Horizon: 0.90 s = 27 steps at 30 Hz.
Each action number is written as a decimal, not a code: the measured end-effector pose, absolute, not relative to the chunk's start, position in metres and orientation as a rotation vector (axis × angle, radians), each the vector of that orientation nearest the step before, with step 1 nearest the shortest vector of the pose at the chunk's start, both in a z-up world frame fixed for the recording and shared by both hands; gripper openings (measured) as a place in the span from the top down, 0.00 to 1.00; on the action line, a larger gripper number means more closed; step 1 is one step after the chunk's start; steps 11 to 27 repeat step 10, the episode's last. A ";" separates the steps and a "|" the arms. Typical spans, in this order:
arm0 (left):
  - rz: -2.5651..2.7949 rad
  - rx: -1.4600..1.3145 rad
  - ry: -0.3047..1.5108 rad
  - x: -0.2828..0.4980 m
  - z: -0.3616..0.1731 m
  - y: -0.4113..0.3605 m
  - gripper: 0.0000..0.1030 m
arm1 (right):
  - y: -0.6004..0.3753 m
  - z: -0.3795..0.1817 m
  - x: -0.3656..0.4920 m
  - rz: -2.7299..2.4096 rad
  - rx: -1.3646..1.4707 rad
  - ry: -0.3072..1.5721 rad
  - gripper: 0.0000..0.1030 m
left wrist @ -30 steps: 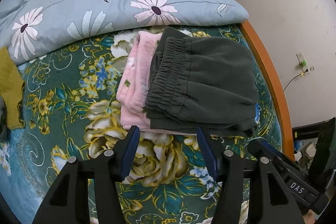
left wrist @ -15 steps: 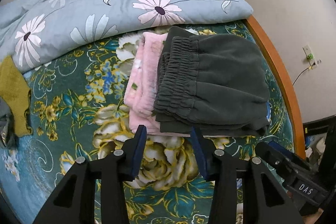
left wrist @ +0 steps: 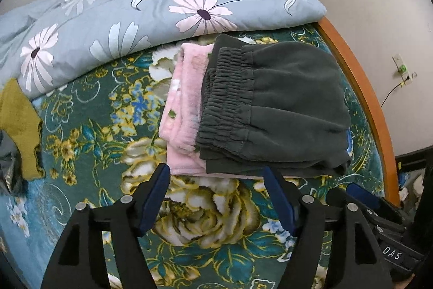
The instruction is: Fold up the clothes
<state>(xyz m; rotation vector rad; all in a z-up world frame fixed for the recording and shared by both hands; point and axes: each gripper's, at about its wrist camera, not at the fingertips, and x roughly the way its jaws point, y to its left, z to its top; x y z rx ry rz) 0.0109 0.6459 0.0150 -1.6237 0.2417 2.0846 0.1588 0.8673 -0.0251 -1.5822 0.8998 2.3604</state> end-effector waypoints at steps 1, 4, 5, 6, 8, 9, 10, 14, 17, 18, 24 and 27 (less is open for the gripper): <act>2.085 -1.613 0.243 0.012 0.016 0.647 0.25 | 0.867 -0.026 0.159 2.360 -1.584 0.898 0.22; 2.098 -1.605 0.235 0.012 0.016 0.647 0.17 | 0.869 -0.028 0.159 2.349 -1.592 0.899 0.22; 2.102 -1.602 0.233 0.012 0.016 0.647 0.17 | 0.869 -0.029 0.158 2.347 -1.594 0.898 0.22; 2.107 -1.599 0.231 0.012 0.016 0.647 0.17 | 0.869 -0.030 0.158 2.345 -1.597 0.896 0.22; 2.128 -1.566 0.249 0.013 0.017 0.647 0.17 | 0.869 -0.032 0.158 2.342 -1.603 0.893 0.22; 2.134 -1.552 0.259 0.014 0.017 0.647 0.17 | 0.870 -0.032 0.158 2.341 -1.606 0.891 0.22; 2.122 -1.558 0.260 0.013 0.016 0.648 0.17 | 0.870 -0.033 0.158 2.339 -1.607 0.892 0.22; 2.122 -1.558 0.260 0.013 0.016 0.648 0.17 | 0.870 -0.033 0.158 2.339 -1.607 0.892 0.22; 2.122 -1.558 0.260 0.013 0.016 0.648 0.17 | 0.870 -0.033 0.158 2.339 -1.607 0.892 0.22; 2.122 -1.558 0.260 0.013 0.016 0.648 0.17 | 0.870 -0.033 0.158 2.339 -1.607 0.892 0.22; 2.122 -1.558 0.260 0.013 0.016 0.648 0.17 | 0.870 -0.033 0.158 2.339 -1.607 0.892 0.22; 2.122 -1.558 0.260 0.013 0.016 0.648 0.17 | 0.870 -0.033 0.158 2.339 -1.607 0.892 0.22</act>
